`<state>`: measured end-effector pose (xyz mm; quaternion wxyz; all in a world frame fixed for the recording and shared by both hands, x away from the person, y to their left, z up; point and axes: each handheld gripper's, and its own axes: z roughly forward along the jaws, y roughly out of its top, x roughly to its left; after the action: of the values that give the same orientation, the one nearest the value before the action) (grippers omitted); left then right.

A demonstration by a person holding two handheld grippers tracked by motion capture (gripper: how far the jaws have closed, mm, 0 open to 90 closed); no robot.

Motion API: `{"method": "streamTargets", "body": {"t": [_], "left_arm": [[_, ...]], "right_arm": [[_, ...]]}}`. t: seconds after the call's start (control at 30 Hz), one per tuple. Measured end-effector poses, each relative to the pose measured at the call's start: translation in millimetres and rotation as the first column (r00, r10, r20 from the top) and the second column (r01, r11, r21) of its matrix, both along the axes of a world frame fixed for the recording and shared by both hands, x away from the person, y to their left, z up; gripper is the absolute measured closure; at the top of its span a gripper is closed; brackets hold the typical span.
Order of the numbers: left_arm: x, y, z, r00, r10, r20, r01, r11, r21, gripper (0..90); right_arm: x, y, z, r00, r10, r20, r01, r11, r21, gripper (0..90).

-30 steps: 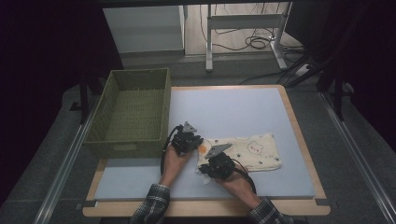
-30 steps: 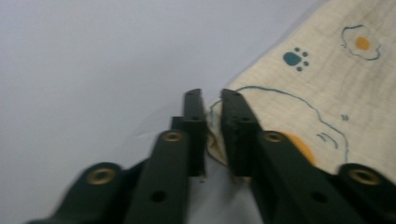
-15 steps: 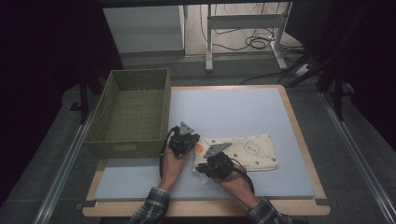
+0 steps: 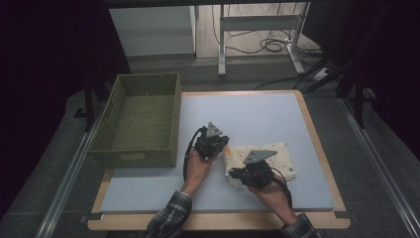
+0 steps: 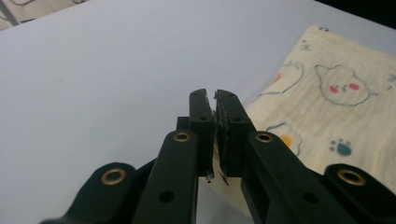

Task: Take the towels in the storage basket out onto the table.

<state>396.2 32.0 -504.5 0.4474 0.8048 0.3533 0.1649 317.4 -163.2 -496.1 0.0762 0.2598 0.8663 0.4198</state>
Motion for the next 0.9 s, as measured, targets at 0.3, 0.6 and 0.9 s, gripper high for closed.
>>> {"method": "streamTargets", "body": {"t": [0.3,0.6,0.9], "left_arm": [[11.9,-44.5,4.2,0.9960,-0.089,0.004,0.089,0.9959,0.015,85.9],[22.3,-84.7,9.4,0.9867,-0.162,0.014,0.161,0.9854,0.056,85.7],[30.8,-123.2,15.4,0.9758,-0.218,0.011,0.217,0.9730,0.079,85.9]], "right_arm": [[-1.5,-42.3,0.8,0.9971,-0.075,-0.007,0.075,0.997,0.018,84.2],[-1.7,-85.5,3.0,0.9890,-0.147,-0.013,0.148,0.989,0.024,84.2],[-3.7,-120.2,4.2,0.9765,-0.215,-0.019,0.215,0.976,0.027,84.2]]}}
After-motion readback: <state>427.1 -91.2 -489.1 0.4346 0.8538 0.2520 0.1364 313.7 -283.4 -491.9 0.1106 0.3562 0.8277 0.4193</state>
